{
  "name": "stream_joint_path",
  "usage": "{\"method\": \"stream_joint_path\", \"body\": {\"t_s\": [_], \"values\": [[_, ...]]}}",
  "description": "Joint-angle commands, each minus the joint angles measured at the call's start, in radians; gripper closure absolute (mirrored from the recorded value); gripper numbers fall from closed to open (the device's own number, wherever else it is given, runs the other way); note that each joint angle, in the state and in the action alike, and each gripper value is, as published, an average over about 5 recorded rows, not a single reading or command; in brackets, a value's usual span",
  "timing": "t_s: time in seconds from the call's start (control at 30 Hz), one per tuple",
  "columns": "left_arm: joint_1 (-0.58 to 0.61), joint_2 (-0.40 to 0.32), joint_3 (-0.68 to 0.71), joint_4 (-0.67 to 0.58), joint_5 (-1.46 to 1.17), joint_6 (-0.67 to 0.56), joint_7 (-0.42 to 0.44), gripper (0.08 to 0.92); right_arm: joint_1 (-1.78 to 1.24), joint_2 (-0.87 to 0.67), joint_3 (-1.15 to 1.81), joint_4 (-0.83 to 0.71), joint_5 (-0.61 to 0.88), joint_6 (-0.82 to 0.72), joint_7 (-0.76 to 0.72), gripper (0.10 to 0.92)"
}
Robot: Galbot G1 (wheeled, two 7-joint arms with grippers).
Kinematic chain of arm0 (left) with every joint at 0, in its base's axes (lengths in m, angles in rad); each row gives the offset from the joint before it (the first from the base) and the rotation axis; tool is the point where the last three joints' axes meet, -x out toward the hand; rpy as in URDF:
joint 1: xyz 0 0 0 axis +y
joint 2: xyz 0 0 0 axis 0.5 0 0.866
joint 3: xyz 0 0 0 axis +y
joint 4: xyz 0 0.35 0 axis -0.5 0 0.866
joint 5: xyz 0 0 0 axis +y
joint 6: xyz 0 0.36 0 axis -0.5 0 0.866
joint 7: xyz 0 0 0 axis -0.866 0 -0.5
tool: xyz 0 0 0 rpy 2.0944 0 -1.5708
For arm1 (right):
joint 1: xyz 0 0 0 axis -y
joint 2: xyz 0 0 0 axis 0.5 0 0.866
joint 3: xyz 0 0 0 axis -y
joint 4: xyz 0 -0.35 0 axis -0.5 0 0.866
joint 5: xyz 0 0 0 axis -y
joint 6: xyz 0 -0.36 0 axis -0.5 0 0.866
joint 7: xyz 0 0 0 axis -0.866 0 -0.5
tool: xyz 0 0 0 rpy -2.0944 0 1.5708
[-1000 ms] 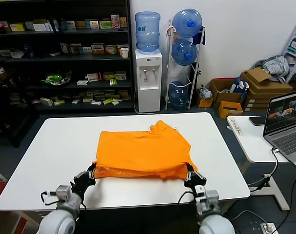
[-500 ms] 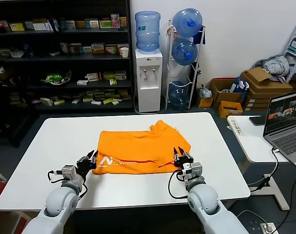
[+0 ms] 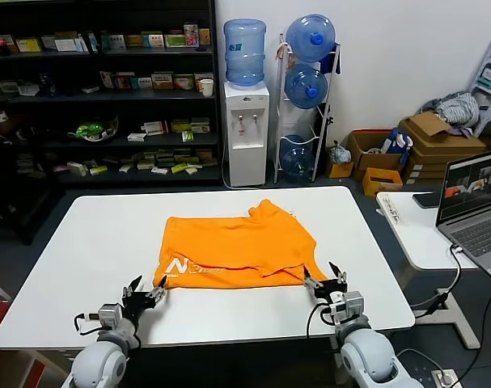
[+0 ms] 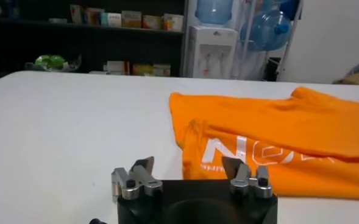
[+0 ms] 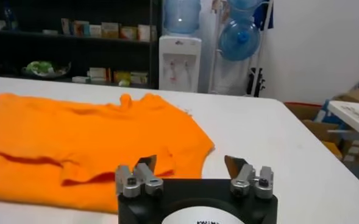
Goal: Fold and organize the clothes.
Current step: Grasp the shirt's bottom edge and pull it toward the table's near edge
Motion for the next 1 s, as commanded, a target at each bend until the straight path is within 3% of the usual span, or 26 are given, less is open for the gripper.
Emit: {"method": "stream_joint_path", "body": {"t_s": [0.03, 0.2, 0.4, 1.0], "values": [[-0.021, -0.072, -0.003, 0.082, 0.040, -0.053, 0.012, 0.186, -0.019, 0.006, 0.035, -0.063, -0.001, 0.011, -0.046, 0.204], [-0.049, -0.077, -0.001, 0.102, 0.055, -0.059, 0.004, 0.177, 0.027, 0.031, -0.016, -0.119, -0.007, 0.015, -0.074, 0.240], [-0.049, -0.073, 0.000, 0.103, 0.069, -0.078, -0.003, 0.207, 0.035, 0.048, -0.051, -0.120, -0.041, 0.038, -0.078, 0.404], [-0.018, -0.070, 0.006, 0.049, 0.071, -0.078, -0.035, 0.718, -0.038, 0.008, -0.017, -0.016, 0.011, 0.134, -0.030, 0.890]]}}
